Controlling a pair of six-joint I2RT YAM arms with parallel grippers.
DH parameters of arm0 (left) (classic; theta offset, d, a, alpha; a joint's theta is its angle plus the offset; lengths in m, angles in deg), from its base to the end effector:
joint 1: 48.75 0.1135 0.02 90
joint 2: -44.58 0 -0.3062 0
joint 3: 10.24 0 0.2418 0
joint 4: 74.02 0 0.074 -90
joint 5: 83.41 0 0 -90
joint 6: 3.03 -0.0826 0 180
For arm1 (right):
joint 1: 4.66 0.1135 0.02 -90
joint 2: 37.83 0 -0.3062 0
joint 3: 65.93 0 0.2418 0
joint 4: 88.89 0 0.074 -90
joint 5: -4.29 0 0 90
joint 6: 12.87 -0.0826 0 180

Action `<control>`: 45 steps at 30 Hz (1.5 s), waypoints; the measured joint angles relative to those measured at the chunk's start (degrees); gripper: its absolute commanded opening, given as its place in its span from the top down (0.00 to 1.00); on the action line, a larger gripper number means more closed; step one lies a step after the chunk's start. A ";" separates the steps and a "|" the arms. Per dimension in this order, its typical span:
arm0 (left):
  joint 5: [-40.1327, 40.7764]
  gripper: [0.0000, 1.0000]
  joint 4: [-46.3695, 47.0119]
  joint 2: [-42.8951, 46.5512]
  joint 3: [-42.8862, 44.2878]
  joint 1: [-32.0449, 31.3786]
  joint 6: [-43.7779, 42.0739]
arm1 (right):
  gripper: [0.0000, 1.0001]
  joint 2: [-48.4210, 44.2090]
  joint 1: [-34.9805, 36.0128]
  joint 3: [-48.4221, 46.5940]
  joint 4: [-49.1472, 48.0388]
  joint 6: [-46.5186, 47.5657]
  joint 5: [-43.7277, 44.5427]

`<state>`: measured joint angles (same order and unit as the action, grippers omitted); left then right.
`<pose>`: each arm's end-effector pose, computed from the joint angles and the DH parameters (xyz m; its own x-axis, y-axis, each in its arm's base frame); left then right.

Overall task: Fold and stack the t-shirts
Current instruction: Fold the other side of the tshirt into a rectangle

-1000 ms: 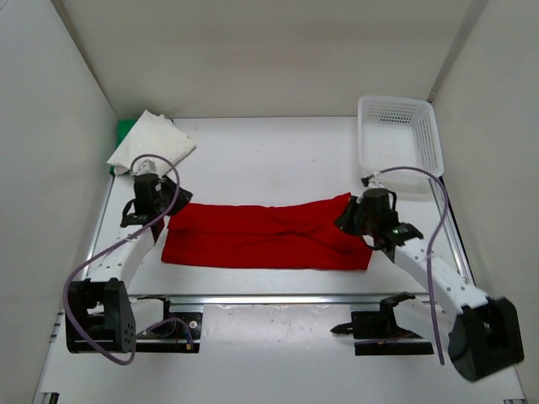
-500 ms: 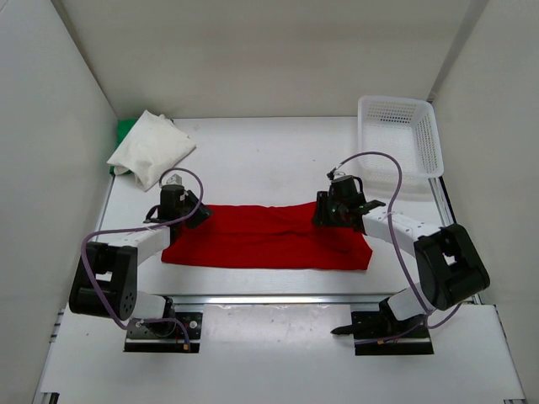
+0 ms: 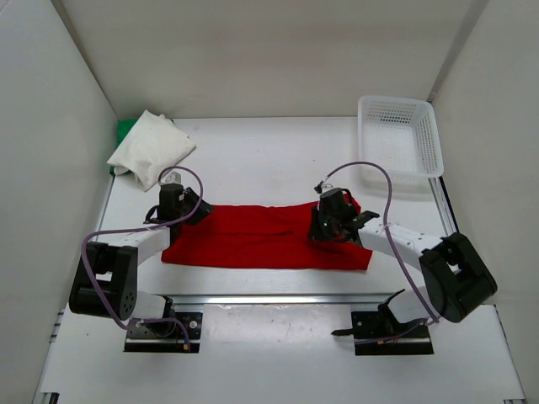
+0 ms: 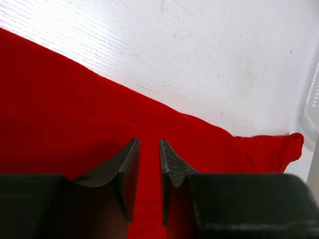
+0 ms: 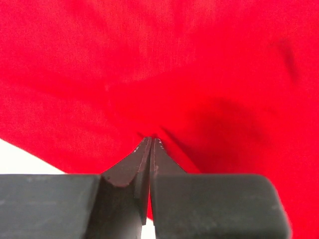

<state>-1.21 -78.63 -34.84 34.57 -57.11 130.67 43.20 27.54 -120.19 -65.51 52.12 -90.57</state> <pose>0.2789 -0.0523 0.1786 -0.6237 -0.6002 -0.5008 -0.2529 0.7611 -0.5973 0.2402 0.1595 0.1870 -0.8326 -0.0265 -0.5532 -0.2482 0.9108 0.3299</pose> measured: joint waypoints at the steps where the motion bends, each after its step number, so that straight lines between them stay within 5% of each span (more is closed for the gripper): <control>1: -0.11 0.67 0.07 0.02 0.00 0.00 0.09 | 1.00 -1.07 0.96 0.87 0.66 -0.68 0.28; 5: -0.44 0.68 0.55 0.02 0.00 -0.04 0.39 | 0.99 -5.44 5.46 4.55 2.84 -3.96 1.53; 9: -0.70 0.68 0.83 0.09 0.00 -0.07 0.79 | 0.73 -8.52 9.29 6.05 4.26 -7.43 0.85; 11: -0.81 0.67 0.81 0.22 0.00 -0.07 0.85 | 0.71 -9.22 10.03 6.01 4.22 -7.78 -0.52; 19: -1.03 0.67 0.87 1.20 0.04 -0.87 0.96 | 0.84 -11.50 5.86 3.96 5.57 -6.01 -0.13; 35: -1.29 0.67 2.34 1.22 -1.14 -1.53 1.40 | 0.76 2.27 9.09 -1.68 7.04 1.31 4.48; 42: -1.31 0.68 2.73 1.20 -1.64 -1.90 1.62 | 0.98 3.45 10.54 -2.54 7.28 1.53 7.56; 45: -1.51 0.67 2.78 1.20 -1.70 -1.90 1.62 | 1.00 3.96 10.88 -3.23 7.98 1.36 8.22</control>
<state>-2.71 -75.85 -33.63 32.86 -59.02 132.29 47.16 38.43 -123.43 -57.53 53.47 -82.35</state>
